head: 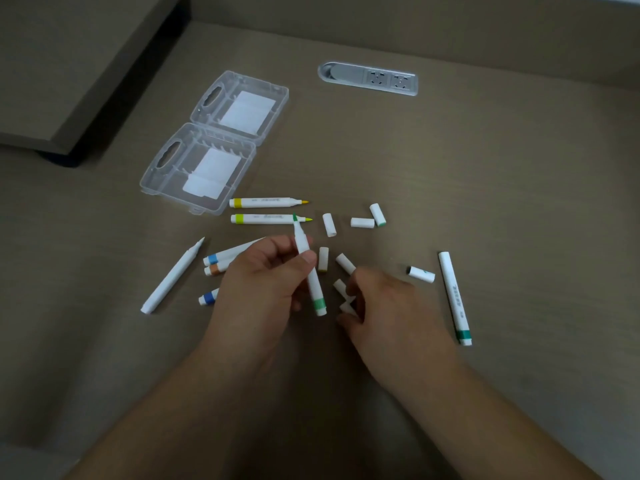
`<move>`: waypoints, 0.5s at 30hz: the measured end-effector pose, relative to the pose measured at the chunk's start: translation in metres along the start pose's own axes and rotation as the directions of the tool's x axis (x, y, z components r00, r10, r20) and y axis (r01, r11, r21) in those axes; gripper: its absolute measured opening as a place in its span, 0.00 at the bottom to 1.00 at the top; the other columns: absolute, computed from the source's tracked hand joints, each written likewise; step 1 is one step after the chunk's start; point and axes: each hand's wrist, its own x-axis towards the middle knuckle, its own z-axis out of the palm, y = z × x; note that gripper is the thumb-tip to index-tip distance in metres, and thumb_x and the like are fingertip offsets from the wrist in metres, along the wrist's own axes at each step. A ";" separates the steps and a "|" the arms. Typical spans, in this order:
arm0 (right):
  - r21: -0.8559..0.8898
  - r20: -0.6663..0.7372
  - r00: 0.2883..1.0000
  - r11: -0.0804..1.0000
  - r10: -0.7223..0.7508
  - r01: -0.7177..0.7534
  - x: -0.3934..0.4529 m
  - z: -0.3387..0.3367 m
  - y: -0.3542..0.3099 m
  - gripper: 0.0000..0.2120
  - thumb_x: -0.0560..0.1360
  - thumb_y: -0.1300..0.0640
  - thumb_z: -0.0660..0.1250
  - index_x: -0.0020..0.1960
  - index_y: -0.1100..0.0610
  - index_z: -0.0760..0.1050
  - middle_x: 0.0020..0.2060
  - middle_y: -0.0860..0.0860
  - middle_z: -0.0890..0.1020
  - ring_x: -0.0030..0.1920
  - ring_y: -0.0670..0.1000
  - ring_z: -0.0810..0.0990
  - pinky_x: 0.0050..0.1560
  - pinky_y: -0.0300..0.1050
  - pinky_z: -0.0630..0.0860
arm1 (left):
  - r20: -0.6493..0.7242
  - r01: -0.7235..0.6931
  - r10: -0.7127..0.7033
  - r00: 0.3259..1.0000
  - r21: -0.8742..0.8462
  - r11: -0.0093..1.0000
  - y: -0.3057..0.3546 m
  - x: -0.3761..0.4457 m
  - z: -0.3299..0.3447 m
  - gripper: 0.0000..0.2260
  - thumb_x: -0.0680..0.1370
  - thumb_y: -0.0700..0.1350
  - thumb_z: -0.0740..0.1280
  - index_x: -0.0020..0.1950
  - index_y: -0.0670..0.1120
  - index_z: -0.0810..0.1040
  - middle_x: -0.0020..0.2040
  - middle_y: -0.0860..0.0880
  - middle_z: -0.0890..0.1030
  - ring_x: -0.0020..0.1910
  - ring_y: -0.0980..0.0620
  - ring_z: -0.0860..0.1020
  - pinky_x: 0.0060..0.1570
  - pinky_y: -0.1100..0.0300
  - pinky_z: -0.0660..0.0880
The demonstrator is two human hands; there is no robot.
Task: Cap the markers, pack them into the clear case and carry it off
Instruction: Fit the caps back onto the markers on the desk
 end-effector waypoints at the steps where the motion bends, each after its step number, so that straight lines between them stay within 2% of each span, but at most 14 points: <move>1: 0.001 -0.012 1.000 1.000 0.003 -0.003 0.001 0.000 0.000 0.13 0.76 0.47 0.68 0.57 0.45 0.69 0.42 0.41 0.72 0.44 0.44 0.72 0.44 0.39 0.70 | -0.002 0.000 0.000 1.000 -0.001 1.000 0.000 0.000 0.000 0.07 0.77 0.43 0.70 0.52 0.53 0.83 0.41 0.52 0.85 0.38 0.53 0.79 0.36 0.56 0.72; 5: 0.026 -0.045 0.999 0.999 0.025 -0.024 0.004 -0.005 0.000 0.11 0.74 0.45 0.69 0.52 0.46 0.70 0.44 0.43 0.77 0.45 0.45 0.76 0.45 0.42 0.76 | -0.002 0.016 -0.016 1.000 -0.005 1.000 -0.001 0.000 -0.002 0.07 0.76 0.43 0.71 0.53 0.53 0.83 0.41 0.52 0.85 0.38 0.54 0.79 0.36 0.57 0.73; 8: 0.070 -0.194 0.981 0.997 0.009 0.005 0.015 -0.009 -0.001 0.06 0.75 0.50 0.69 0.44 0.49 0.73 0.40 0.46 0.76 0.41 0.47 0.75 0.42 0.45 0.74 | 0.005 0.021 -0.021 1.000 -0.007 1.000 0.000 0.000 -0.003 0.07 0.76 0.43 0.71 0.53 0.52 0.83 0.41 0.52 0.84 0.37 0.55 0.79 0.35 0.57 0.73; 10: 0.091 -0.237 0.971 0.996 0.015 0.007 0.028 -0.011 -0.001 0.05 0.75 0.53 0.70 0.43 0.53 0.77 0.40 0.48 0.78 0.41 0.48 0.76 0.42 0.45 0.75 | 0.002 0.021 -0.021 1.000 -0.002 1.000 0.001 0.001 -0.003 0.08 0.76 0.43 0.71 0.53 0.52 0.83 0.41 0.51 0.84 0.37 0.55 0.78 0.35 0.57 0.72; 13: 0.013 -0.159 0.987 1.000 0.021 -0.019 0.047 -0.007 -0.003 0.06 0.76 0.50 0.69 0.44 0.53 0.78 0.40 0.48 0.79 0.39 0.47 0.74 0.33 0.36 0.64 | -0.005 0.016 -0.016 1.000 -0.015 1.000 0.002 0.001 -0.003 0.07 0.76 0.42 0.71 0.53 0.51 0.83 0.41 0.51 0.84 0.35 0.55 0.78 0.33 0.58 0.71; 15: -0.054 -0.129 0.992 0.998 0.010 -0.017 0.055 -0.005 -0.005 0.06 0.76 0.50 0.68 0.45 0.53 0.79 0.39 0.48 0.79 0.38 0.47 0.73 0.31 0.33 0.58 | -0.005 0.011 -0.011 1.000 -0.010 1.000 0.003 0.000 -0.003 0.07 0.76 0.42 0.71 0.53 0.51 0.83 0.40 0.51 0.84 0.34 0.56 0.77 0.32 0.59 0.72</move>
